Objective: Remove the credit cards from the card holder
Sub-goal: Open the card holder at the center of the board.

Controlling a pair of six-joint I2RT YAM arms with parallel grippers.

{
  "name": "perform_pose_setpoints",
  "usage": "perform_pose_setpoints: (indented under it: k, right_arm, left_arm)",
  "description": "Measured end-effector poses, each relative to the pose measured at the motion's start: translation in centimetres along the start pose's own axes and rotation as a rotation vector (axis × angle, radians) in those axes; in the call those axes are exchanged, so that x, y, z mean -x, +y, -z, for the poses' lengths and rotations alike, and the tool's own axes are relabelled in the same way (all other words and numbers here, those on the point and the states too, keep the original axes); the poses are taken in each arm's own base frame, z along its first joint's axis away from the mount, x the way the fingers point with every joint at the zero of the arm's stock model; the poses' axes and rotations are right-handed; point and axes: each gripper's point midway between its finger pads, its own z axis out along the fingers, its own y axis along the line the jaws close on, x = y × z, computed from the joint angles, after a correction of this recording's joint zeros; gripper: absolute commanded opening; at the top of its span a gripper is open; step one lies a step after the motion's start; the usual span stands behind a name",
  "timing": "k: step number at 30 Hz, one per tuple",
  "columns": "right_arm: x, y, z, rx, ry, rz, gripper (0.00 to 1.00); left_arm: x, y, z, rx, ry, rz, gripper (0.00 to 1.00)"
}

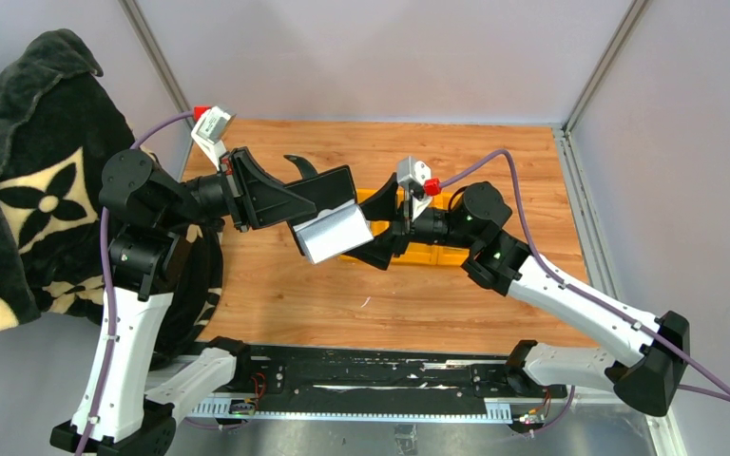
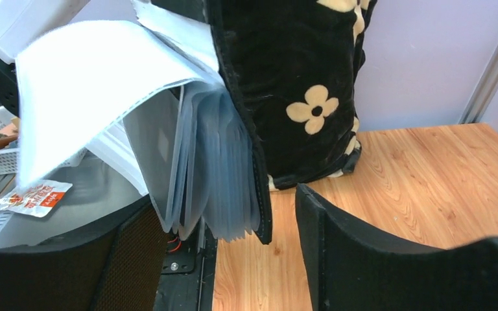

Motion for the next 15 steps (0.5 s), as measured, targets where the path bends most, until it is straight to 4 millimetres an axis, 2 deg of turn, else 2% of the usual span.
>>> perform_pose_setpoints:
  k: [6, 15]
  right_arm:
    - [0.80, 0.66, -0.09, 0.029, -0.011, -0.024, 0.74]
    - [0.52, 0.78, 0.09, 0.026, 0.004, -0.085, 0.75]
  left_arm:
    - [-0.01, 0.00, 0.01, 0.000, 0.000, -0.001, 0.00]
    - [-0.07, -0.05, 0.04, -0.002, 0.002, -0.007, 0.00]
